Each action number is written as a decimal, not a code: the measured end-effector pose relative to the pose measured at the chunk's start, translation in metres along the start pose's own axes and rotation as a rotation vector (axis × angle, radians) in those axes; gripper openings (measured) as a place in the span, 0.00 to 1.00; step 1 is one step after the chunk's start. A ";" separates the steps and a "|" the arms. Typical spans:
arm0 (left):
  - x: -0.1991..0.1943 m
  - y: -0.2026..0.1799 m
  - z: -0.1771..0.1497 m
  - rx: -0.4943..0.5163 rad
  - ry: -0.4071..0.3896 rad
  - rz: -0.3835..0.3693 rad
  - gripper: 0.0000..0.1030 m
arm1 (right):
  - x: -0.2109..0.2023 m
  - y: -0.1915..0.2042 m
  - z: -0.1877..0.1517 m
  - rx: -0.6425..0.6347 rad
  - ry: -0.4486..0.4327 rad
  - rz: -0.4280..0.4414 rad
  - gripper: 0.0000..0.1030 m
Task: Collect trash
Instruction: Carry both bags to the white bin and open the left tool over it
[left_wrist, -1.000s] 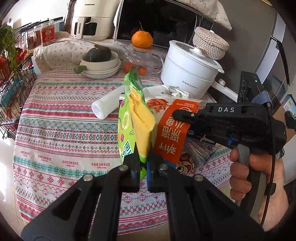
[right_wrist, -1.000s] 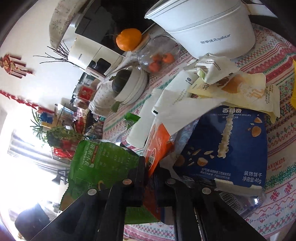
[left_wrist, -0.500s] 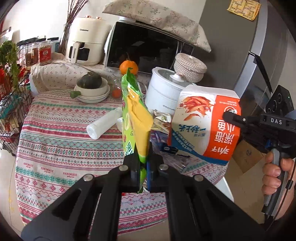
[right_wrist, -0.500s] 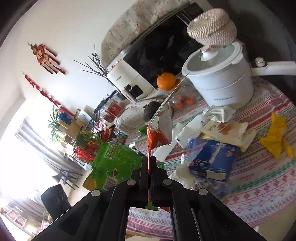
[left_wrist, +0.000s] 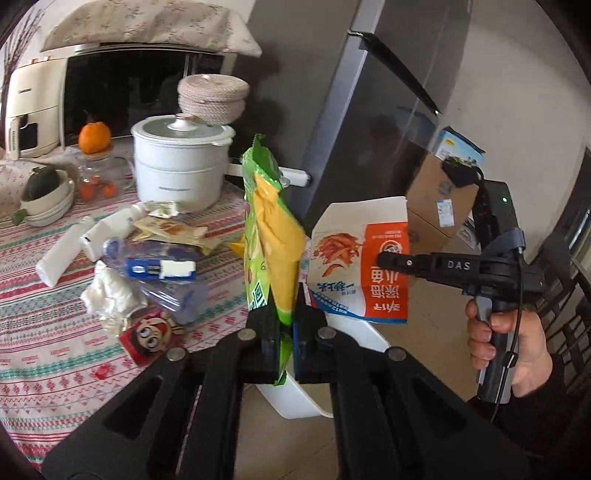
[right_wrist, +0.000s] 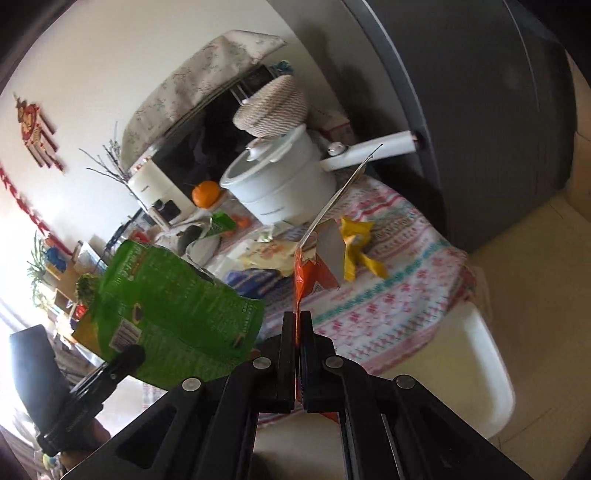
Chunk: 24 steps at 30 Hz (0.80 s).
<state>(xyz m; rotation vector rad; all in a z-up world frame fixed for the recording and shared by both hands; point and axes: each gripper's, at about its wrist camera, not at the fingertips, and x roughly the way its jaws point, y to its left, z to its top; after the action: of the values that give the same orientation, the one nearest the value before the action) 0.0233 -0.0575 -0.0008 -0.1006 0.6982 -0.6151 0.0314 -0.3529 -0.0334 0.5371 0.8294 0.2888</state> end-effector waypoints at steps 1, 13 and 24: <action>0.009 -0.008 -0.002 0.015 0.021 -0.019 0.05 | -0.001 -0.008 -0.002 0.011 0.004 -0.015 0.02; 0.108 -0.077 -0.037 0.098 0.188 -0.157 0.05 | -0.030 -0.112 -0.019 0.125 0.039 -0.226 0.03; 0.175 -0.094 -0.072 0.154 0.331 -0.061 0.34 | -0.022 -0.148 -0.028 0.201 0.120 -0.298 0.03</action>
<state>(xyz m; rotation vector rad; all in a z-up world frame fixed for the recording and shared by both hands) 0.0354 -0.2248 -0.1293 0.1261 0.9666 -0.7504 0.0012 -0.4759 -0.1175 0.5784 1.0487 -0.0378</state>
